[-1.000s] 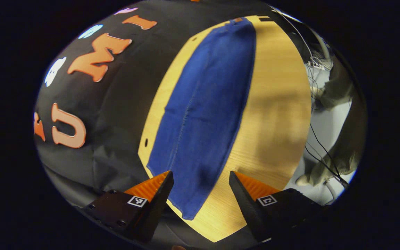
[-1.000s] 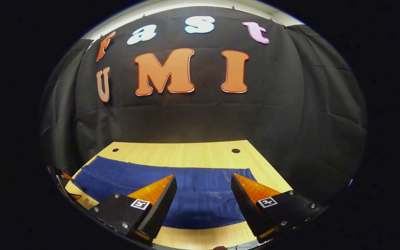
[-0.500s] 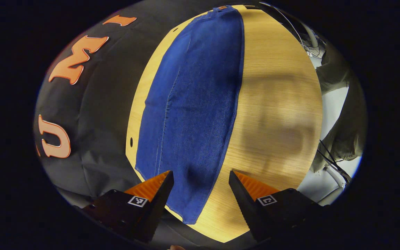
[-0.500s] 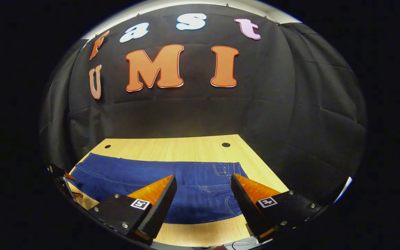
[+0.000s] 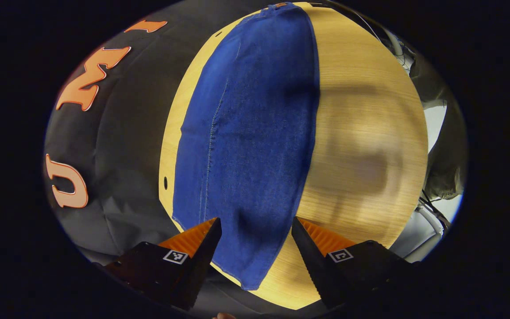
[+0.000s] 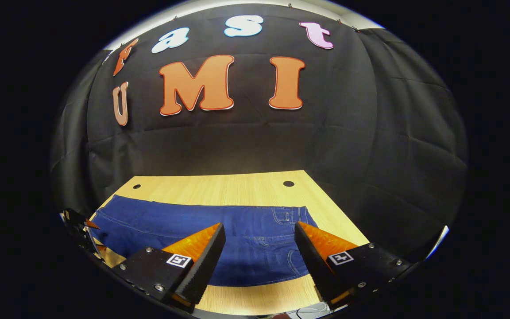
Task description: Grasp the waist and the cuffs of the jeans and fold them to make the two legs overlap; first hold the waist and fold one-third of the jeans toward the cuffs, then hold the cuffs and fold the remaining one-third in the same direction to finish folding.
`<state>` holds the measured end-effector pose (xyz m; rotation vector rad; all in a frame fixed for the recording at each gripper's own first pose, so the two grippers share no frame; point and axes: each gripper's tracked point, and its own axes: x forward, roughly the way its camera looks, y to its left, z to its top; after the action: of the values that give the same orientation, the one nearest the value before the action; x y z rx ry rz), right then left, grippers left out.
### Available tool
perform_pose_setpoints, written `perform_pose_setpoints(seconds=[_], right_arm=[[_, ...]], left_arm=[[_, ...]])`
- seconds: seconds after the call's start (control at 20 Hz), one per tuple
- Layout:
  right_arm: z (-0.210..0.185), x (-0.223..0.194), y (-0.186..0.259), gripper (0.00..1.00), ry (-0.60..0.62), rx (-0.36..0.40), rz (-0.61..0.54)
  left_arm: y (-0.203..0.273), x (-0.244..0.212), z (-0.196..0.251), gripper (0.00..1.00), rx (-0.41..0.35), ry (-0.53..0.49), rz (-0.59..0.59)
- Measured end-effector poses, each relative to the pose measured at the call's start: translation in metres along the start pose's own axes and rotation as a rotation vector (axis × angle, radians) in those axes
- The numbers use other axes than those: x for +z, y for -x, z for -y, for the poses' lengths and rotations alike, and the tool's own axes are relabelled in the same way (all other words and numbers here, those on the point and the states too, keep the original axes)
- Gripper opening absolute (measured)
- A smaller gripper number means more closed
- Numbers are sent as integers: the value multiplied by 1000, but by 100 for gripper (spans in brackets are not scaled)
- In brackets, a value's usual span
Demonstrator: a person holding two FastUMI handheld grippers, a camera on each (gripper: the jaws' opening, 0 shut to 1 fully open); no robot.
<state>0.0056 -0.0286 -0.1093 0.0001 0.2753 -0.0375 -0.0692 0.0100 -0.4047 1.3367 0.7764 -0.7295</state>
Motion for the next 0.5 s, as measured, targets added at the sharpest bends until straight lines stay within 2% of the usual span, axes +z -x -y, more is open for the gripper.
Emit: perform_pose_setpoints(seconds=[0.1, 0.25, 0.4, 0.5], right_arm=[[0, 2, -2, 97, 2, -2, 1], [2, 1, -6, 96, -3, -9, -6], [4, 1, -11, 97, -1, -18, -9], [7, 3, -14, 96, 19, -32, -6]], left_arm=[[-4, 1, -5, 98, 11, 23, -18], [-21, 3, -29, 98, 84, 65, -26], [-39, 9, -48, 95, 163, 17, -21], [-49, 13, -50, 91, 165, -32, -23]])
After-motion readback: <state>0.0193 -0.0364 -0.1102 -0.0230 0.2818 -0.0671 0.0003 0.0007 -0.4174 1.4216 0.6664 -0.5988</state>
